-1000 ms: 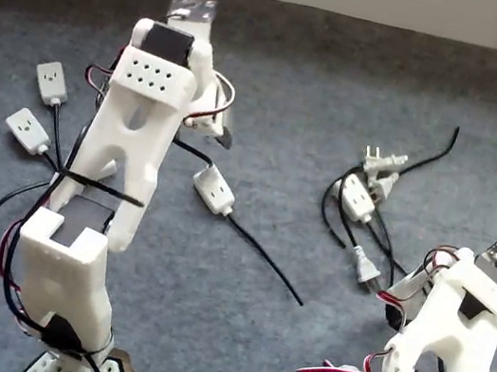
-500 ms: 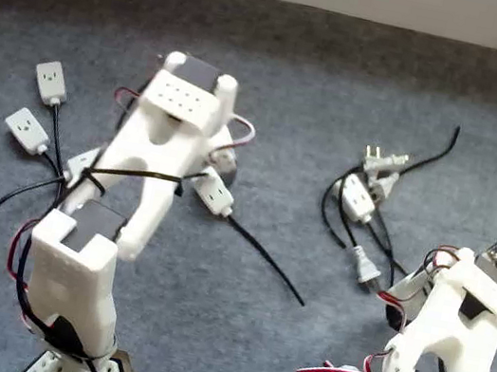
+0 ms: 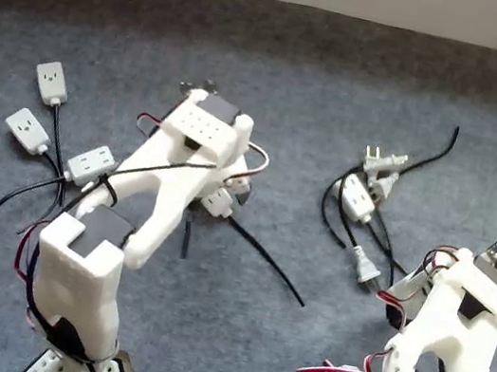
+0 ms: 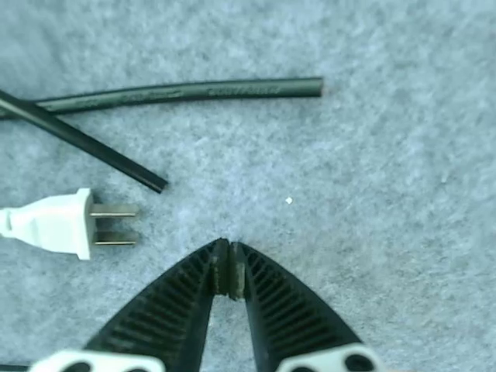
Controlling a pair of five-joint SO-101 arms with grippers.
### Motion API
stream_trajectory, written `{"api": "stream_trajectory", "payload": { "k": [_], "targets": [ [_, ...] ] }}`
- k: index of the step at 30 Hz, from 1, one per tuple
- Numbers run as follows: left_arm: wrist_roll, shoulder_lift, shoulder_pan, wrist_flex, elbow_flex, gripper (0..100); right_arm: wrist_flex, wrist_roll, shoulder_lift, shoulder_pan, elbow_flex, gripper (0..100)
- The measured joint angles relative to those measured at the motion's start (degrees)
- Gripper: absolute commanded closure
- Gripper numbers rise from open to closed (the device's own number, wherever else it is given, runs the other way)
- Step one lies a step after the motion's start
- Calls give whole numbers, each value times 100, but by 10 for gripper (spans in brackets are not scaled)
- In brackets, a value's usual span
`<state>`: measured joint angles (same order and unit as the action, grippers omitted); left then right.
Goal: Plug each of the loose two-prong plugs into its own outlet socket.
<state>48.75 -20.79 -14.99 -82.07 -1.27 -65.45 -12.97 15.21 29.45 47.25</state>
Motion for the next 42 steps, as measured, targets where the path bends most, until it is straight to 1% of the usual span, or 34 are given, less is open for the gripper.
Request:
{"api": "stream_trajectory", "payload": {
  "k": [3, 7, 11, 13, 17, 20, 21, 24, 26, 31, 36, 39, 42],
  "targets": [
    [0, 0, 193, 413, 246, 716, 18, 0, 0, 0, 0, 993],
    [0, 0, 193, 1002, 563, 719, 18, 0, 0, 0, 0, 993],
    [0, 0, 202, 1415, 782, 727, 18, 0, 0, 0, 0, 993],
    [0, 0, 202, 1503, 809, 776, 18, 0, 0, 0, 0, 993],
    [18, 0, 202, 1565, 809, 920, 18, 0, 0, 0, 0, 993],
    [-9, 0, 158, 1591, 800, 982, 18, 0, 0, 0, 0, 993],
    [-105, 0, 158, 1591, 774, 996, 18, 0, 0, 0, 0, 993],
    [-589, 0, 167, 1574, 677, 993, 18, 0, 0, 0, 0, 993],
    [-747, 0, 167, 1565, 536, 993, 18, 0, 0, 0, 0, 993],
    [-835, 0, 167, 1565, -343, 993, 18, 0, 0, 0, 0, 993],
    [-870, -9, 431, 1565, -2004, 992, 18, 0, 0, 0, 0, 993],
    [-1389, -9, 659, 2013, -2980, 992, 18, 0, 0, 0, 0, 993],
    [-2224, 0, 721, 2901, -3429, 992, 18, 0, 0, 0, 0, 993]
  ]
}}
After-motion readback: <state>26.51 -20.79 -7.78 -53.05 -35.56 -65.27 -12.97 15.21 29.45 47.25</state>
